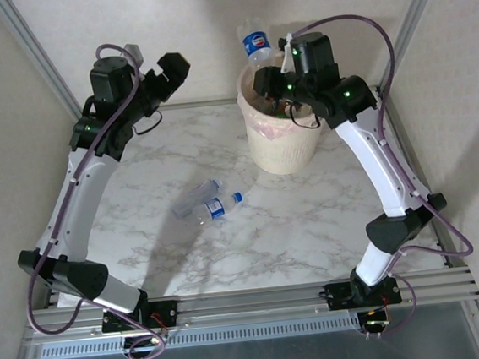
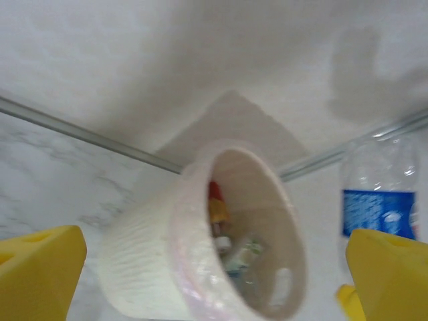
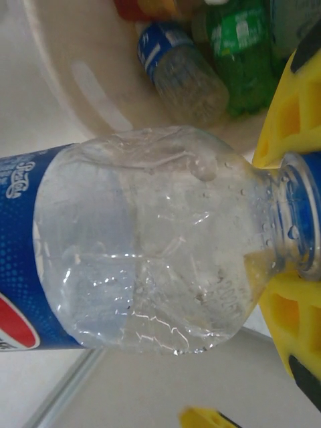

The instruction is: Put the plastic bottles in the bin

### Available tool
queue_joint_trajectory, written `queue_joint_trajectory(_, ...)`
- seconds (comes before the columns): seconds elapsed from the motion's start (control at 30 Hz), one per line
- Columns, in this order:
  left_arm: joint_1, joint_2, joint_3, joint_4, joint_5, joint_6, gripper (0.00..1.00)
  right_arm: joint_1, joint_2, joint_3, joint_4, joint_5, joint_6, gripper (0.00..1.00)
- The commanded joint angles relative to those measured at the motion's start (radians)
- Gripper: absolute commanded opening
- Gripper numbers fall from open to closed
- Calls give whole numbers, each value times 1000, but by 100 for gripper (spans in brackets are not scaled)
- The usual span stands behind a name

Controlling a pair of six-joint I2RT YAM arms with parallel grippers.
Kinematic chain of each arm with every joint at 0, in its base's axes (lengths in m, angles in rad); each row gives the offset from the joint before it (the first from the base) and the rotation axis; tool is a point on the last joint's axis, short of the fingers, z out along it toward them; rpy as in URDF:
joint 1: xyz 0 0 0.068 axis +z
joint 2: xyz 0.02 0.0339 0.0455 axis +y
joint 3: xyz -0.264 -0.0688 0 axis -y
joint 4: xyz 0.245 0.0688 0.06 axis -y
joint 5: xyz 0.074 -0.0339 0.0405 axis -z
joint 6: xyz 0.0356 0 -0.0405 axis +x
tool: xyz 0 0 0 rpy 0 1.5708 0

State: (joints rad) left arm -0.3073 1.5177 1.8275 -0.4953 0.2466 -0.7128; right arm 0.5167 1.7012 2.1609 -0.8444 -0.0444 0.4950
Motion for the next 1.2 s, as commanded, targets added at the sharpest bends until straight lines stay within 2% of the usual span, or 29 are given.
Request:
queue_joint_trajectory(0.0, -25, -43, -71, -93, -141, 147, 100, -28, 78, 64, -95, 38, 8, 22)
queue_joint_trajectory(0.13, -41, -92, -255, -60, -184, 235, 100, -39, 125, 92, -128, 60, 10, 30)
queue_joint_trajectory(0.37, -67, -107, -502, -24, -227, 328, 100, -55, 126, 64, -130, 87, 5, 60)
queue_joint_trajectory(0.43, -85, -95, -546, -28, -235, 362, 99, -55, 123, 63, -130, 87, 2, 65)
queue_joint_trajectory(0.6, -122, -46, -614, -60, -251, 426, 100, -54, 76, 33, -125, 78, -11, 66)
queue_joint_trajectory(0.73, -134, -3, -636, -77, -297, 475, 100, -55, -31, -80, -80, 74, -13, 65)
queue_joint_trajectory(0.9, -153, 47, -657, -92, -291, 545, 100, -53, -162, -217, 4, 21, 2, 67)
queue_joint_trajectory(1.17, -205, 179, -660, -95, -333, 598, 100, -44, -192, -208, 19, -1, 12, 67)
